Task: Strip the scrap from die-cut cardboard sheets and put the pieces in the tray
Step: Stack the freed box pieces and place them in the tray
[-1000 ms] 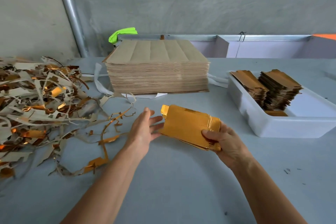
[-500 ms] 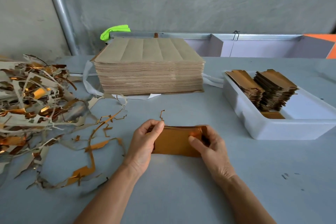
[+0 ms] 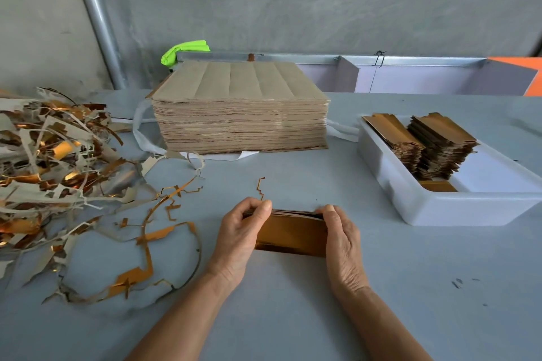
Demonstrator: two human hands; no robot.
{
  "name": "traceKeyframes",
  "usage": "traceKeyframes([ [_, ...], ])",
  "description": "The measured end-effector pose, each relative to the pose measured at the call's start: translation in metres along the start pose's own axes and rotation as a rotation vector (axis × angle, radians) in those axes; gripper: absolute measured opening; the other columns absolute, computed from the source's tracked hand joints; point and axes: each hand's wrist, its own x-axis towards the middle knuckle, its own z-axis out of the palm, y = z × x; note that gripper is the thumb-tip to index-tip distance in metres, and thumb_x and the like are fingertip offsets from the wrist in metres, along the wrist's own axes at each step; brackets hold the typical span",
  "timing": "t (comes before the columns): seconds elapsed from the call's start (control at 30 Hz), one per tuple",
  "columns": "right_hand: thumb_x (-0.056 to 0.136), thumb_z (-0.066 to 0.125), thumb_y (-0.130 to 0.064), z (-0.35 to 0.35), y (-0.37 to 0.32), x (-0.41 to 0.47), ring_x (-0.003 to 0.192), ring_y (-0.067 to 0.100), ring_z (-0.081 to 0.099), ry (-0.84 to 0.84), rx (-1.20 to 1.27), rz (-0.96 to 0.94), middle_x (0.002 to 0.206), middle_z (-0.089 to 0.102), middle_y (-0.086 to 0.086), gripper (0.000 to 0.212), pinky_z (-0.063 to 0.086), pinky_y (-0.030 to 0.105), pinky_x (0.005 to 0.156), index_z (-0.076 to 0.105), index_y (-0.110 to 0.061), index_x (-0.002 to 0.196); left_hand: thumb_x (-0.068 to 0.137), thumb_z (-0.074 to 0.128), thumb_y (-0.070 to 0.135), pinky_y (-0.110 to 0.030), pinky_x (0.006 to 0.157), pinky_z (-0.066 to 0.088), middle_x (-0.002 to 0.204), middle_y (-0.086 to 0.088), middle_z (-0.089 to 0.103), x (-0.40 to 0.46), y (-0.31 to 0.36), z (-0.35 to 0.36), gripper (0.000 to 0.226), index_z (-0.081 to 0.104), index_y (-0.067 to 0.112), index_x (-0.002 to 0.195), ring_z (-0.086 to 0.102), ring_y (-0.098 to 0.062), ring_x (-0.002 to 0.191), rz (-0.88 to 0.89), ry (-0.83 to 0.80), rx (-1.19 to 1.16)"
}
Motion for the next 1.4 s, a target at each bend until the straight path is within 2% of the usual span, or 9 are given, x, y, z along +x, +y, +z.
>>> traceKeyframes([
  [0.1,0.089,0.036,-0.046,-0.002,0.001,0.0,0.069,0.005,0.049,-0.014,0.019,-0.039,0.069,0.054,-0.007,0.045,0.039,0.015,0.064,0.059,-0.01,0.077,0.083,0.066,0.034,-0.01,0.053,0.031,0.055,0.015,0.041,-0.002,0.0,-0.001,0.028,0.053,0.013,0.07,0.036,0.0,0.054,0.076,-0.055,0.014],
  [0.23,0.098,0.037,-0.045,-0.002,-0.001,0.001,0.068,-0.005,0.051,0.001,0.017,-0.034,0.071,0.059,-0.01,0.047,0.038,0.006,0.065,0.063,-0.011,0.079,0.066,0.072,0.021,-0.01,0.063,0.042,0.069,0.009,0.061,0.0,0.0,-0.002,0.022,0.06,0.012,0.082,0.053,-0.002,0.065,0.021,-0.096,0.038],
  [0.33,0.089,0.043,-0.051,-0.006,-0.007,0.002,0.069,-0.002,0.05,-0.12,0.014,-0.035,0.069,0.057,-0.014,0.041,0.039,0.01,0.066,0.061,-0.014,0.081,0.065,0.071,0.008,-0.014,0.068,0.045,0.075,0.001,0.064,0.002,0.0,-0.004,0.021,0.06,0.012,0.083,0.057,-0.008,0.073,0.007,-0.068,0.058],
  [0.43,0.075,0.062,-0.025,-0.01,-0.013,0.001,0.072,0.0,0.052,-0.276,-0.052,-0.086,0.077,0.056,-0.012,0.017,0.041,0.012,0.066,0.055,-0.017,0.089,0.076,0.067,-0.011,-0.013,0.071,0.047,0.075,0.0,0.065,0.005,0.0,-0.007,0.022,0.059,0.007,0.086,0.058,-0.008,0.076,0.035,0.005,-0.001],
  [0.5,0.075,0.059,0.004,-0.011,-0.01,0.001,0.073,0.002,0.051,-0.237,-0.191,-0.182,0.079,0.053,-0.01,0.026,0.039,0.008,0.065,0.052,-0.017,0.088,0.078,0.063,-0.014,-0.012,0.072,0.047,0.076,-0.001,0.065,0.005,0.0,-0.009,0.023,0.059,0.006,0.087,0.058,-0.006,0.075,0.049,0.006,0.005],
  [0.57,0.076,0.049,0.019,-0.012,-0.006,0.002,0.071,0.007,0.044,-0.189,-0.354,-0.251,0.078,0.047,-0.007,0.033,0.035,0.007,0.064,0.047,-0.013,0.084,0.079,0.062,-0.015,-0.011,0.07,0.046,0.077,-0.002,0.063,0.004,-0.001,-0.008,0.025,0.059,0.008,0.089,0.056,-0.002,0.073,0.057,-0.019,0.07],
  [0.77,0.086,0.045,0.013,-0.013,0.001,0.003,0.062,-0.001,0.043,-0.203,-0.391,-0.173,0.069,0.044,-0.006,0.037,0.034,0.01,0.058,0.038,-0.022,0.077,0.08,0.059,-0.015,-0.01,0.067,0.045,0.093,-0.006,0.061,0.005,-0.008,-0.013,0.039,0.055,0.019,0.099,0.059,-0.001,0.074,0.018,-0.016,0.131],
  [0.93,0.087,0.046,0.011,-0.012,0.002,0.004,0.062,0.003,0.041,-0.184,-0.376,-0.158,0.069,0.044,-0.005,0.038,0.034,0.012,0.058,0.036,-0.024,0.074,0.082,0.055,-0.016,-0.012,0.07,0.046,0.08,0.003,0.063,0.007,-0.011,-0.015,0.031,0.056,0.014,0.089,0.058,-0.006,0.071,0.029,-0.011,0.18],
  [1.4,0.083,0.045,0.015,-0.012,0.003,0.005,0.062,0.01,0.036,-0.174,-0.444,-0.165,0.068,0.041,-0.004,0.037,0.032,0.013,0.058,0.036,-0.019,0.073,0.087,0.056,-0.006,-0.01,0.073,0.046,0.078,0.006,0.062,0.009,-0.016,-0.018,0.025,0.056,0.019,0.087,0.059,0.003,0.07,0.014,-0.026,0.371],
])
